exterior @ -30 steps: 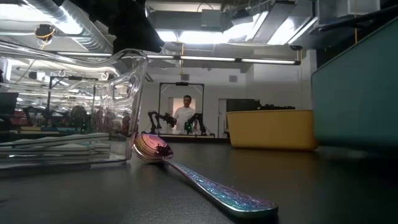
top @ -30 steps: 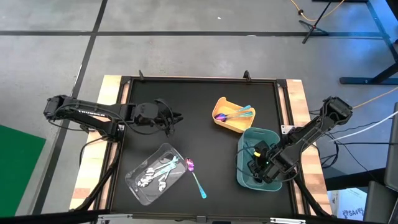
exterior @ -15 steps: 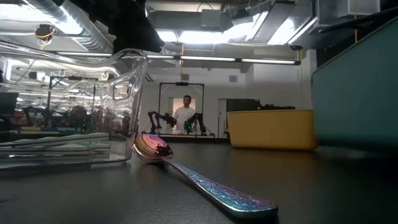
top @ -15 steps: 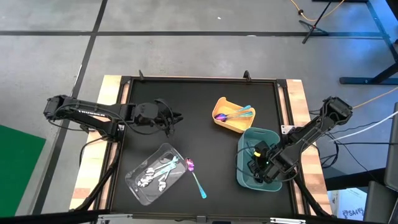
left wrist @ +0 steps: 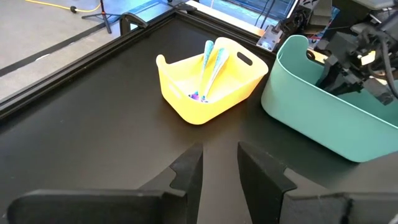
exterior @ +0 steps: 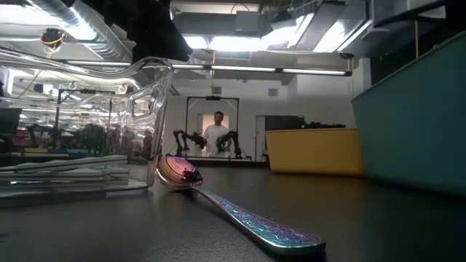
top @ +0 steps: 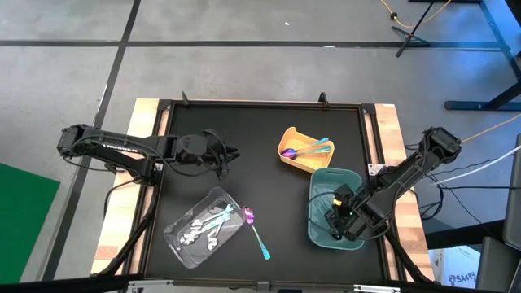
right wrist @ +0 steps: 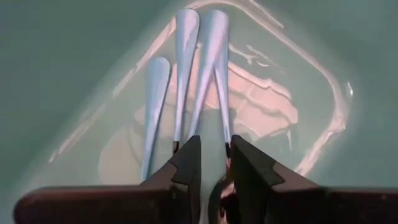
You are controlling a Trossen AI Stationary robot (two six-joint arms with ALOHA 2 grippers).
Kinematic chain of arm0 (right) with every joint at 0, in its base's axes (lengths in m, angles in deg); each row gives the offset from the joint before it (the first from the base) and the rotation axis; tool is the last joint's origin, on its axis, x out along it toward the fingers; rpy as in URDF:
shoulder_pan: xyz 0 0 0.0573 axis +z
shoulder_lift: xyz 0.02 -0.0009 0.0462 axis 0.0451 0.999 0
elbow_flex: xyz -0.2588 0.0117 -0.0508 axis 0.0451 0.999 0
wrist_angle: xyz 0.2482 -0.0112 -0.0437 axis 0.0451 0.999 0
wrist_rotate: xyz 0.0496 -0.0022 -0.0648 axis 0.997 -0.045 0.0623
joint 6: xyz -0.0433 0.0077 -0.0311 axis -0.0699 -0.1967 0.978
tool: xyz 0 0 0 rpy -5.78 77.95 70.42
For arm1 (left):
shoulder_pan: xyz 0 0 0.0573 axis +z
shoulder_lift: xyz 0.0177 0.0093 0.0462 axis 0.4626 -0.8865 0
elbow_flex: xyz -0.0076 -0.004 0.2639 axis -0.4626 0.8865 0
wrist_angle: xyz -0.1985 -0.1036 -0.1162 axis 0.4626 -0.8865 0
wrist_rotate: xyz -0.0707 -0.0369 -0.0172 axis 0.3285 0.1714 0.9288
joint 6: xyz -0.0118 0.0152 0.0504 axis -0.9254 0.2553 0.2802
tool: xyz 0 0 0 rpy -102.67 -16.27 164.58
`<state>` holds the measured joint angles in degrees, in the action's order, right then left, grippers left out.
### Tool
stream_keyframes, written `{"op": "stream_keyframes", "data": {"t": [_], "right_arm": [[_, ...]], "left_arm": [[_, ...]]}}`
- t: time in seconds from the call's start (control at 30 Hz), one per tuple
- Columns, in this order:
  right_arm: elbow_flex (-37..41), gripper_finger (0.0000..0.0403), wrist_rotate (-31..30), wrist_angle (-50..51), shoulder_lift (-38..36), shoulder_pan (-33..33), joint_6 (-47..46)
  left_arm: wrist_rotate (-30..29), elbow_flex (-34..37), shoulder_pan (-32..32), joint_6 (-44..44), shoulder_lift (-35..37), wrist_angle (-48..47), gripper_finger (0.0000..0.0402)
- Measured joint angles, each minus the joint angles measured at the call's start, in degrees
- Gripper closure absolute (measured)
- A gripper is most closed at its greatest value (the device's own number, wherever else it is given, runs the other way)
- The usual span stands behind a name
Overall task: Sort silverware by color (type)
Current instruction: Put the violet spoon into the yellow bin
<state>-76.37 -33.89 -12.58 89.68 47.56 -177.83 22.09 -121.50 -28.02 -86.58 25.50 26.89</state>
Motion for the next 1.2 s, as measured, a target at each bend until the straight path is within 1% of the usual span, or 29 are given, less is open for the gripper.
{"op": "stream_keyframes", "data": {"t": [0.17, 0.33, 0.47, 0.6, 0.7, 0.8, 0.97, 1.1, 1.2], "right_arm": [[-3.7, 0.0329, 0.8, 4.4, 0.0, 0.0, 0.2], [-9.1, 0.0329, 1.0, 11.4, 0.0, 0.0, 0.6], [-14.8, 0.0329, 1.0, 18.6, 0.0, 0.0, 1.2], [-21.6, 0.0329, 0.9, 25.2, 0.0, 0.0, 3.9], [-26.8, 0.0329, -0.6, 28.3, 0.0, 0.0, 5.7], [-31.3, 0.0329, -4.1, 28.4, -0.1, 0.0, 9.5], [-36.3, 0.0329, -12.4, 24.9, -0.1, 0.0, 20.1], [-37.1, 0.0329, -18.7, 18.5, -0.1, 0.0, 28.6], [-37.1, 0.0329, -19.6, 13.3, -0.1, 0.0, 33.8]], "left_arm": [[0.0, 0.0, 0.0, 0.0, 0.0, 0.0, 0.0308], [0.0, 0.0, 0.0, 0.0, 0.0, 0.0, 0.0308], [0.0, 0.0, 0.0, 0.0, 0.0, 0.0, 0.0308], [0.0, 0.0, 0.0, 0.0, 0.0, 0.0, 0.0308], [0.0, 0.0, 0.0, 0.0, 0.0, 0.0, 0.0308], [0.0, 0.0, 0.0, 0.0, 0.0, 0.0, 0.0308], [0.0, 0.0, 0.0, 0.0, 0.0, 0.0, 0.0308], [0.0, 0.0, 0.0, 0.0, 0.0, 0.0, 0.0308], [0.0, 0.0, 0.0, 0.0, 0.0, 0.0, 0.0308]]}}
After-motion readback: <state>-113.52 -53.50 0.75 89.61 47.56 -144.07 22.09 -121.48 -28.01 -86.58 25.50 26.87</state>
